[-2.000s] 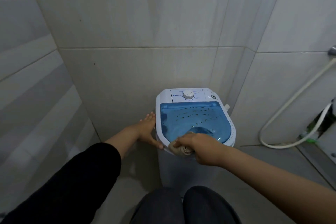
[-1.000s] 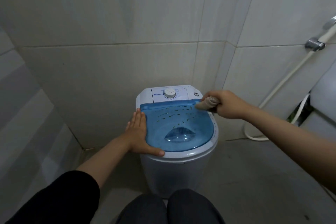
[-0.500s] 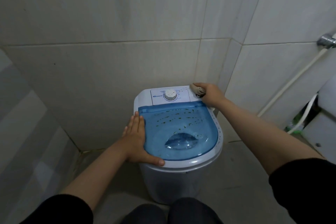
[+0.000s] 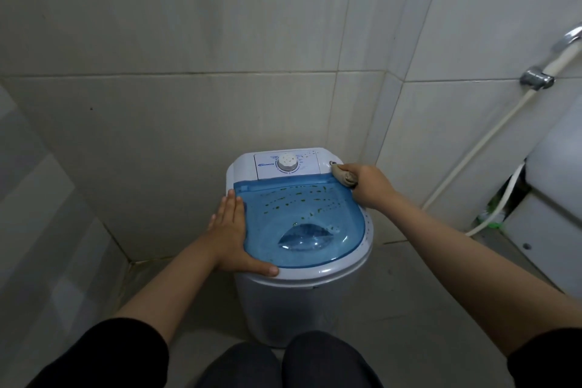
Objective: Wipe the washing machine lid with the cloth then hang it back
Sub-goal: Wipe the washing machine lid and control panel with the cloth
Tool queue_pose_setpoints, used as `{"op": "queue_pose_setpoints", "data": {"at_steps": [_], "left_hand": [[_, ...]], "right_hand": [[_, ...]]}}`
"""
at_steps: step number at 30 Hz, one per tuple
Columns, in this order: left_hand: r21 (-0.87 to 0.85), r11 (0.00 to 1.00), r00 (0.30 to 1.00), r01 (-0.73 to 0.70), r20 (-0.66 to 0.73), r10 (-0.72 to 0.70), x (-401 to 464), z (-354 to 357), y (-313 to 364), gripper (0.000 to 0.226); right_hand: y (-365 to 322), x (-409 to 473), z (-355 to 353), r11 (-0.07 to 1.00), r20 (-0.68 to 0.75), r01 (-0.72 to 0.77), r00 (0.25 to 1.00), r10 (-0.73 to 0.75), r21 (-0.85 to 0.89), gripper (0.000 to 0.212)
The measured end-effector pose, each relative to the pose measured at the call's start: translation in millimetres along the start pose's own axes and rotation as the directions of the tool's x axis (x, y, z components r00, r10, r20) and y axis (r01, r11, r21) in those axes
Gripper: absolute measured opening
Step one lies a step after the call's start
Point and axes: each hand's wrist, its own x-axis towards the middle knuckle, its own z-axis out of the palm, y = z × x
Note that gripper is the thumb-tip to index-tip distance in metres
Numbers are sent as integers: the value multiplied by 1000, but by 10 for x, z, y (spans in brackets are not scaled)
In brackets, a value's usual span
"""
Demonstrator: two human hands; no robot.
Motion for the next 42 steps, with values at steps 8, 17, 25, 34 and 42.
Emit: {"op": "queue_pose_setpoints", "data": {"at_steps": [8, 17, 25, 34, 42], "left_hand": [[-13, 1000, 1000, 7, -21, -7, 58, -87, -5, 170], [-12, 999, 999, 35, -39, -35, 104, -133, -81, 173], [1, 999, 999, 32, -41, -32, 117, -128, -97, 173], [14, 999, 999, 29, -45, -29, 91, -130, -77, 173], [-4, 999, 998, 39, -57, -39, 99, -106, -77, 174]], "right_hand": [[69, -304, 0, 1000, -29, -6, 1000, 6, 6, 65], [-75, -739, 55, 997, -65, -4, 998, 9, 80, 66], [-413, -1312, 100, 999, -106, -1, 994, 5, 39, 52], [-927, -1637, 381, 984, -17, -102, 995, 100, -149, 63], [-1409, -1648, 204, 997, 215, 81, 973, -79, 3, 35]]}}
